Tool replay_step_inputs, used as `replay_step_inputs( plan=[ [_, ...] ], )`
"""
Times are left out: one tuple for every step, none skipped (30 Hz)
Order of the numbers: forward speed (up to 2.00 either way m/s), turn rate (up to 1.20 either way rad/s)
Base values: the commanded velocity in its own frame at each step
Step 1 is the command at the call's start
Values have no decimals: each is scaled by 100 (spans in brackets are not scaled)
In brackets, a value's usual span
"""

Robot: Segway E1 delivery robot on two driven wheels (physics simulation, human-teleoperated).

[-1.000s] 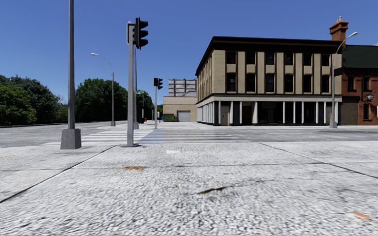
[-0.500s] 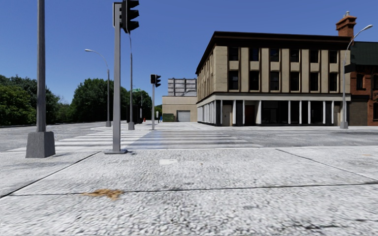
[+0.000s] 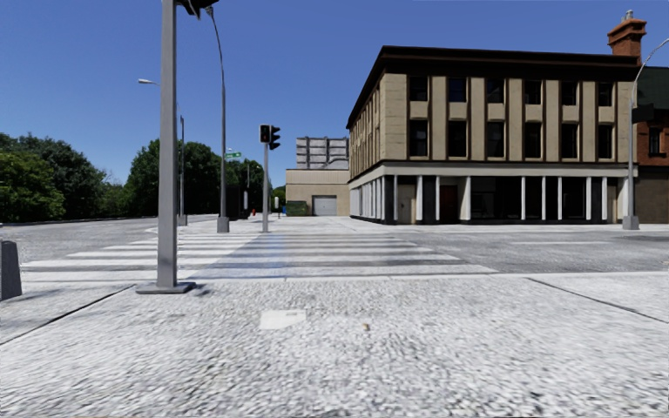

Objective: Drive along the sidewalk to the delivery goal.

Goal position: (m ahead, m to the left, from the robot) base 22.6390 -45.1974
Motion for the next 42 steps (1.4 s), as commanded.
replay_step_inputs(
  plan=[
    [200,0],
    [200,0],
    [200,0],
    [200,0],
    [200,0],
    [200,0],
    [200,0],
    [200,0],
    [200,0],
    [200,0],
    [200,0],
    [200,0],
    [200,0],
    [200,0],
    [200,0],
    [200,0],
    [200,0],
    [200,0],
    [200,0],
    [200,0],
    [200,3],
    [200,9],
    [200,9],
    [200,12],
    [200,17],
    [200,25],
    [200,25],
    [200,34],
    [200,37],
    [200,38],
    [200,38],
    [200,38],
    [200,38],
    [200,34],
    [200,34],
    [200,26],
    [200,23],
    [200,23],
    [200,23],
    [200,22],
    [200,10],
    [200,0]
  ],
)
